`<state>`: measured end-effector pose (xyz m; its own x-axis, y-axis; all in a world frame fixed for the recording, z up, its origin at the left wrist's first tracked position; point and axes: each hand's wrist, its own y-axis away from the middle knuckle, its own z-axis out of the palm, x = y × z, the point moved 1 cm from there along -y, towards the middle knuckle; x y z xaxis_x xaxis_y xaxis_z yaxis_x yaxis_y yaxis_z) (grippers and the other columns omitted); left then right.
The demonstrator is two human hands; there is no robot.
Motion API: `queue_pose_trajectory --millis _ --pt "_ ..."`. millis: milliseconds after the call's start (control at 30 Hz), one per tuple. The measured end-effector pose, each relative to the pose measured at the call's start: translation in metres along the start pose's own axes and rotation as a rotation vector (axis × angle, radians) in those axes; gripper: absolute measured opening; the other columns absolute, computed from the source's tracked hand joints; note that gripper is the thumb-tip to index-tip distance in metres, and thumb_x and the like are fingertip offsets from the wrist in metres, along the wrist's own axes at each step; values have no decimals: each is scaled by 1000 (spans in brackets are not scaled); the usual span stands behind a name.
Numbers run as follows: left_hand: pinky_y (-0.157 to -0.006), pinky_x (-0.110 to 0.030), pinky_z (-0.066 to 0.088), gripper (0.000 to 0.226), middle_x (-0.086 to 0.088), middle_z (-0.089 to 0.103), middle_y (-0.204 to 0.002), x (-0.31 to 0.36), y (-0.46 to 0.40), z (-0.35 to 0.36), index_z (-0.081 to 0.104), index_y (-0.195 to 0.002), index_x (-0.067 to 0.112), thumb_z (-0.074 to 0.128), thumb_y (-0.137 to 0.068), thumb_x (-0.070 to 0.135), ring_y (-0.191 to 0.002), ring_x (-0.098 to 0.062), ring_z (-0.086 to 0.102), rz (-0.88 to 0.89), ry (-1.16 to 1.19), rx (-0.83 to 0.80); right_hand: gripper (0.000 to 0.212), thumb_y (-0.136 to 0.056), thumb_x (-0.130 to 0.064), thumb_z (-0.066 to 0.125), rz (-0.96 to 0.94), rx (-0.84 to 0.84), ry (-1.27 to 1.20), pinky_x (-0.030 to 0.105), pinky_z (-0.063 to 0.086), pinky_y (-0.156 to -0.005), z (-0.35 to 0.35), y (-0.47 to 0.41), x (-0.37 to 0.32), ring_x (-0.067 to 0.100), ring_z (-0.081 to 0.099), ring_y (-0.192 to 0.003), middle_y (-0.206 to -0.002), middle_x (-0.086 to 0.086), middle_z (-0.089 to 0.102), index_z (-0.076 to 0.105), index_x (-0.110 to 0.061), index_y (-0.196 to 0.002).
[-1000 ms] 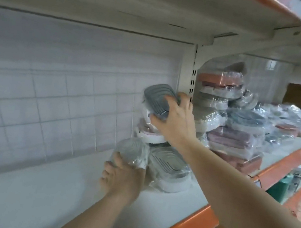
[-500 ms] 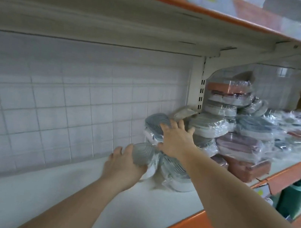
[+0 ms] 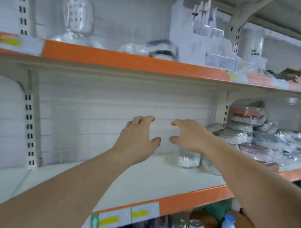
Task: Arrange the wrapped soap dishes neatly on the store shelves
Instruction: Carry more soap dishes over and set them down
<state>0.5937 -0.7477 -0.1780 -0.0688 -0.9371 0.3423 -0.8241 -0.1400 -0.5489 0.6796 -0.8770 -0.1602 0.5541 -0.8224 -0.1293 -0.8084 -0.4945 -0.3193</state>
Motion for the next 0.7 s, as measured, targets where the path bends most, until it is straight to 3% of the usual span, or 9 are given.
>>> queue_pose_trajectory --millis 133,367,500,700 --pt "-101 -26 28 53 0 30 -145 -41 80 -98 28 -143 24 48 -95 32 -132 -17 31 36 -64 106 48 -92 -40 51 -124 96 -110 29 37 -92 -32 51 -114 21 48 -121 -135 2 51 43 -23 -137" --pt "-88 -22 25 46 -2 41 -137 -102 166 -265 37 -138 23 49 -94 28 -126 -20 38 -20 -225 344 37 -91 -32 53 -363 305 -235 30 42 -90 -95 91 -291 25 55 -111 -119 3 63 56 -19 -126" --pt "-88 -24 28 44 -4 44 -133 -136 187 -334 40 -136 21 50 -94 27 -113 -25 48 -75 -309 440 35 -91 -34 53 -441 367 -225 28 41 -90 -128 94 -354 23 55 -110 -117 3 64 58 -22 -123" --pt "-88 -29 34 40 -6 45 -130 -192 181 -399 43 -133 22 50 -94 28 -113 -26 46 -246 -381 504 37 -91 -35 53 -544 359 -214 28 37 -92 -146 62 -416 22 49 -116 -124 3 59 55 -22 -126"
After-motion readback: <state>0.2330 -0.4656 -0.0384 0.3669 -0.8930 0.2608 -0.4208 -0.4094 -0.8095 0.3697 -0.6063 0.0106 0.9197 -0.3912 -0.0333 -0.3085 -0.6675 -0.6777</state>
